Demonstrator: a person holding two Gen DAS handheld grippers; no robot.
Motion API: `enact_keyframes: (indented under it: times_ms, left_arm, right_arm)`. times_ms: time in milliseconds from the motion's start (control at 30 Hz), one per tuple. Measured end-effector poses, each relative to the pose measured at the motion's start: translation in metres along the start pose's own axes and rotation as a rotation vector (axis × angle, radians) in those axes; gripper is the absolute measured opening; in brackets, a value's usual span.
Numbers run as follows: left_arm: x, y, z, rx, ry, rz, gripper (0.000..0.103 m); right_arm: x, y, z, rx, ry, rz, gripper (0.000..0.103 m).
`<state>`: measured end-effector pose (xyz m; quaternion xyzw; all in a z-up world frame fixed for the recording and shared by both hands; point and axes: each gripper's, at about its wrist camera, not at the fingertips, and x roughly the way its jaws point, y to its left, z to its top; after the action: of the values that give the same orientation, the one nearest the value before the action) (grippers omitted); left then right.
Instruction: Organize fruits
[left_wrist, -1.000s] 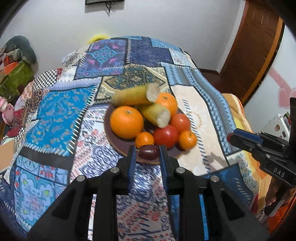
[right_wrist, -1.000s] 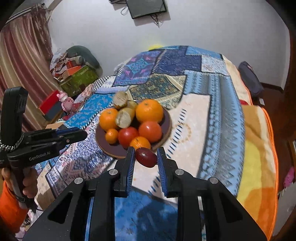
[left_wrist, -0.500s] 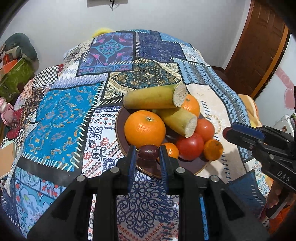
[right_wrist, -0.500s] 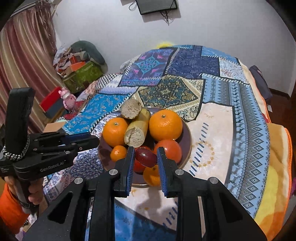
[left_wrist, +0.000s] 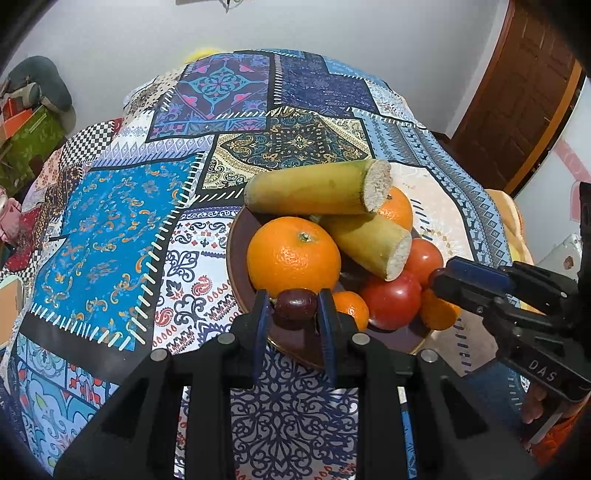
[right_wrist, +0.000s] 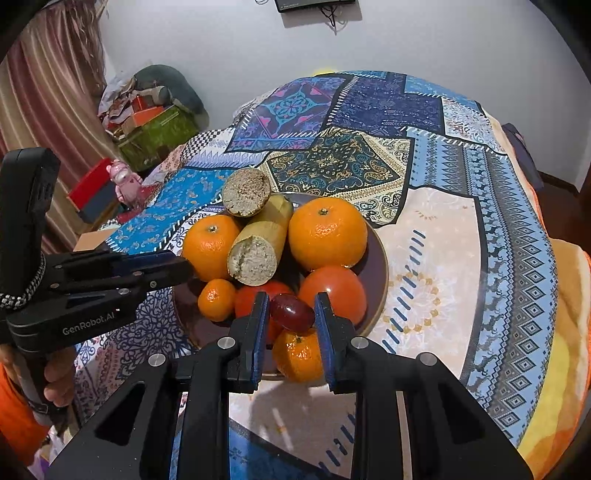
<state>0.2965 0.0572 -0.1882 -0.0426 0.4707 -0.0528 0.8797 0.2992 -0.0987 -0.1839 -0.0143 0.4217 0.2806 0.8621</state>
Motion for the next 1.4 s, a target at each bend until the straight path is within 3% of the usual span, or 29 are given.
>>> enact_keyframes:
  times_ms: [133,200,333,533,800,1067,1267,1400]
  left_arm:
    - [0.004,0.001,-0.002,-0.004,0.018,-0.004,0.027]
    - [0.004,0.002,-0.003,-0.011,0.023,-0.012,0.029]
    - [-0.003,0.0,-0.005,-0.008,0.004,-0.008,0.057]
    - [-0.033,-0.002,-0.004,-0.014,-0.05,-0.014,0.057]
    - [-0.12,-0.016,-0.004,0.001,-0.238,-0.001,0.057]
    - [-0.232,-0.053,-0.03,0.066,-0.502,0.042,0.057]
    - [-0.295,-0.073,-0.06,0.077,-0.647,0.064,0.058]
    - [-0.319,-0.076,-0.079,0.056,-0.697,0.066,0.065]
  right_arm:
    - [0.001,0.001,0.001,-0.003,0.003,-0.006,0.024]
    - [0.001,0.003,0.0,-0.011,0.006,-0.016,0.029]
    - [-0.004,0.004,-0.002,-0.015,-0.008,-0.033,0.043]
    - [-0.026,0.008,0.002,-0.018,-0.048,-0.039,0.044]
    - [-0.093,0.022,0.009,-0.021,-0.192,-0.043,0.044]
    - [-0.189,0.052,0.003,-0.051,-0.397,-0.053,0.044]
    - [-0.246,0.074,-0.015,-0.061,-0.533,-0.047,0.051]
    - [-0.268,0.088,-0.029,-0.073,-0.594,-0.055,0.059]
